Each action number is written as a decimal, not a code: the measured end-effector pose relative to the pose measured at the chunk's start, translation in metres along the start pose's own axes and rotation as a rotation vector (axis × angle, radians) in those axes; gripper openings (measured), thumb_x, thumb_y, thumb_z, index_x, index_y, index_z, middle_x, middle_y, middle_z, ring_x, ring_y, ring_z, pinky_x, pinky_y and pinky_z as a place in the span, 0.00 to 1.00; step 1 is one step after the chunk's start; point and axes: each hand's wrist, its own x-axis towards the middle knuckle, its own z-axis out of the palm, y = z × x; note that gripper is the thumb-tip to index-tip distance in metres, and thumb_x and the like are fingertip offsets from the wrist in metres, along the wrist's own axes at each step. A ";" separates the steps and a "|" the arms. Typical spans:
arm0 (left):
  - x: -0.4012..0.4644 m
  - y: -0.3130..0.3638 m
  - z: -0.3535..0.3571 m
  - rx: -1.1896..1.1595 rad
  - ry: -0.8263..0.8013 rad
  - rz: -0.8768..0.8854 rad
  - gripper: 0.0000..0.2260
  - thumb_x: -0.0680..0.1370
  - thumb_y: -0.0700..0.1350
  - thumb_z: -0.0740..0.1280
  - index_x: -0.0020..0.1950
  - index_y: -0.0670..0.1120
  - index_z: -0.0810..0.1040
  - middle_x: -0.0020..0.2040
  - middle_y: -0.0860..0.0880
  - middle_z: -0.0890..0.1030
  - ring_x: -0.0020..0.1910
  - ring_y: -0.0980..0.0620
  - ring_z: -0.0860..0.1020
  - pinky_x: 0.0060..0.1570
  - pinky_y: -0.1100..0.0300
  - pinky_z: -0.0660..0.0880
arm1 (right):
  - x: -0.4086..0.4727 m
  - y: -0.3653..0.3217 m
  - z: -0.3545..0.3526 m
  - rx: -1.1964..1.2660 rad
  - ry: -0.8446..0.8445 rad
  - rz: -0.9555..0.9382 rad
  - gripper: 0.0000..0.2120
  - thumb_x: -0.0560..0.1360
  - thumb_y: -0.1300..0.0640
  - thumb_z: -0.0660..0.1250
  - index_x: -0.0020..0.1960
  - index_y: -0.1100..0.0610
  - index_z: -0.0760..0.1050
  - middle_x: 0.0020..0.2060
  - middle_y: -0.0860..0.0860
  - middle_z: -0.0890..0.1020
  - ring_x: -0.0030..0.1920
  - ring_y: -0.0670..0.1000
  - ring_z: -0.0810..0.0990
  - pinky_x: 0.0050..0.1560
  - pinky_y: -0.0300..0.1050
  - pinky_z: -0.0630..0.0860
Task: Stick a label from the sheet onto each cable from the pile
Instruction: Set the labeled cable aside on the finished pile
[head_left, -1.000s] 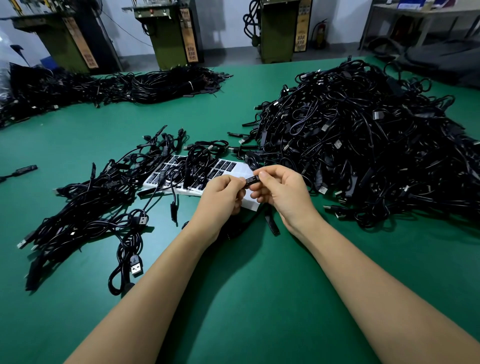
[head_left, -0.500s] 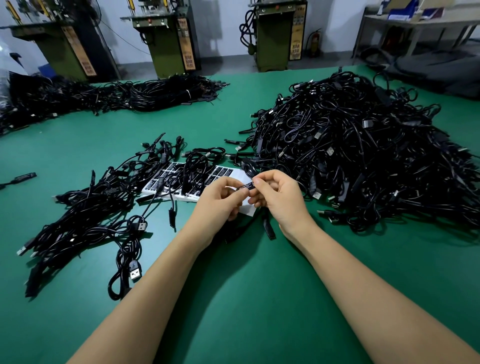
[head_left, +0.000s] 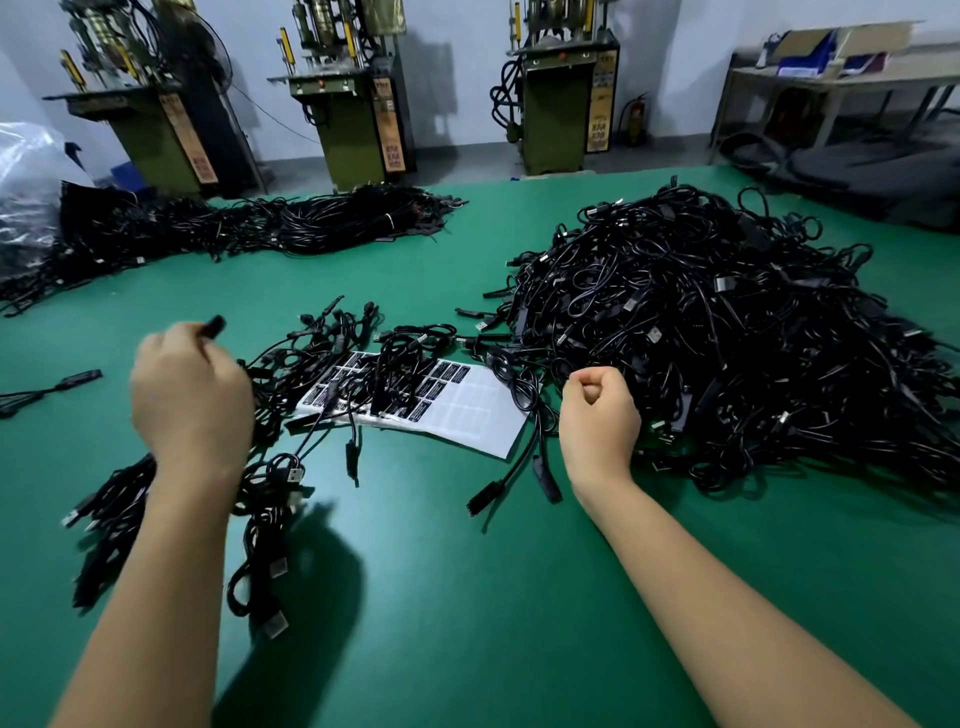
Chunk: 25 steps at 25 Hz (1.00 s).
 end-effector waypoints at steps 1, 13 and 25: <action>0.001 -0.007 -0.001 0.066 0.048 -0.006 0.13 0.80 0.38 0.56 0.61 0.36 0.75 0.55 0.34 0.76 0.52 0.36 0.73 0.49 0.47 0.70 | 0.000 0.000 0.000 -0.005 -0.009 -0.001 0.06 0.76 0.62 0.60 0.43 0.54 0.73 0.29 0.45 0.74 0.28 0.44 0.69 0.30 0.38 0.68; -0.032 0.009 0.033 0.266 -0.198 0.238 0.11 0.77 0.39 0.63 0.57 0.42 0.80 0.55 0.37 0.78 0.57 0.35 0.70 0.58 0.44 0.66 | 0.005 0.003 0.000 -0.056 -0.078 0.022 0.06 0.75 0.62 0.60 0.43 0.53 0.73 0.29 0.45 0.75 0.29 0.45 0.70 0.32 0.41 0.70; -0.091 0.050 0.059 -0.344 -1.239 0.701 0.15 0.76 0.37 0.69 0.51 0.58 0.84 0.46 0.53 0.75 0.43 0.58 0.75 0.47 0.65 0.72 | 0.013 0.004 -0.008 -0.003 -0.204 0.076 0.05 0.74 0.61 0.62 0.42 0.53 0.74 0.33 0.50 0.79 0.30 0.46 0.74 0.32 0.44 0.73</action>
